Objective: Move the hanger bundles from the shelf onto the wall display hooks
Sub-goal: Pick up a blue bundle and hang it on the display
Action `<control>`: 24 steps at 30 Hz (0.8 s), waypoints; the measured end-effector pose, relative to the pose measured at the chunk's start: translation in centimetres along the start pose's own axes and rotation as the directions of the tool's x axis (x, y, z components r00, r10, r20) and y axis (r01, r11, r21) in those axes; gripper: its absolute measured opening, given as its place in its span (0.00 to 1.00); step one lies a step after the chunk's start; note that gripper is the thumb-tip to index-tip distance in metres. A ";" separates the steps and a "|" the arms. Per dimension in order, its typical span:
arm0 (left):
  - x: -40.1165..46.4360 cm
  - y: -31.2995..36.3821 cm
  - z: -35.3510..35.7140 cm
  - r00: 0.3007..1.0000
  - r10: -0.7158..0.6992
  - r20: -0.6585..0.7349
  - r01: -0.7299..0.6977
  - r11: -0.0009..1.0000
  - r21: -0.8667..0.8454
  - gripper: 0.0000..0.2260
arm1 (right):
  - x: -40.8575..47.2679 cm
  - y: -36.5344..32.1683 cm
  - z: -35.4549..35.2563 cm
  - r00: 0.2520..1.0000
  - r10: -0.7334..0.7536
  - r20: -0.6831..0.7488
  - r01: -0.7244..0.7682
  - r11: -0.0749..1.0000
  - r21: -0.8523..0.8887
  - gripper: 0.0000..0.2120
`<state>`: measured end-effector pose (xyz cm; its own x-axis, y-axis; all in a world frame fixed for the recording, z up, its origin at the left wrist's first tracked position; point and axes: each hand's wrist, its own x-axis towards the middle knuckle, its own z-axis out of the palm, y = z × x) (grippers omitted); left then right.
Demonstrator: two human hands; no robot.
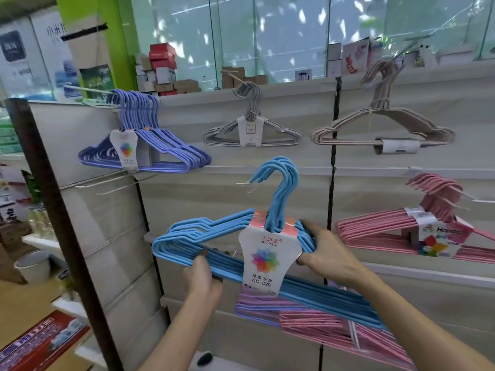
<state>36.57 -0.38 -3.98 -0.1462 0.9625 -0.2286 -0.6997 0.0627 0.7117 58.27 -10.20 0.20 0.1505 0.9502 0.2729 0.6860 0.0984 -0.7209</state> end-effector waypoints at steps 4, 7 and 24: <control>3.2 -0.4 1.4 0.999 -0.040 -0.014 0.039 0.999 -0.014 0.10 | 3.9 0.7 0.0 1.000 -0.010 0.015 0.010 1.000 -0.021 0.27; 5.2 -0.6 2.4 0.998 -0.050 -0.028 0.049 0.999 -0.017 0.09 | 6.5 1.1 0.0 0.999 -0.018 0.037 0.019 0.999 -0.026 0.26; 13.1 -3.2 4.0 0.989 -0.146 0.004 0.146 0.988 -0.046 0.06 | 13.5 3.5 2.2 0.998 0.022 0.054 -0.020 0.999 -0.026 0.25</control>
<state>39.68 13.11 -6.61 -0.0394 0.9440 -0.3275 -0.7453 0.1906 0.6390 61.19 3.63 -0.05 0.1264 0.9668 0.2222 0.7013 0.0713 -0.7093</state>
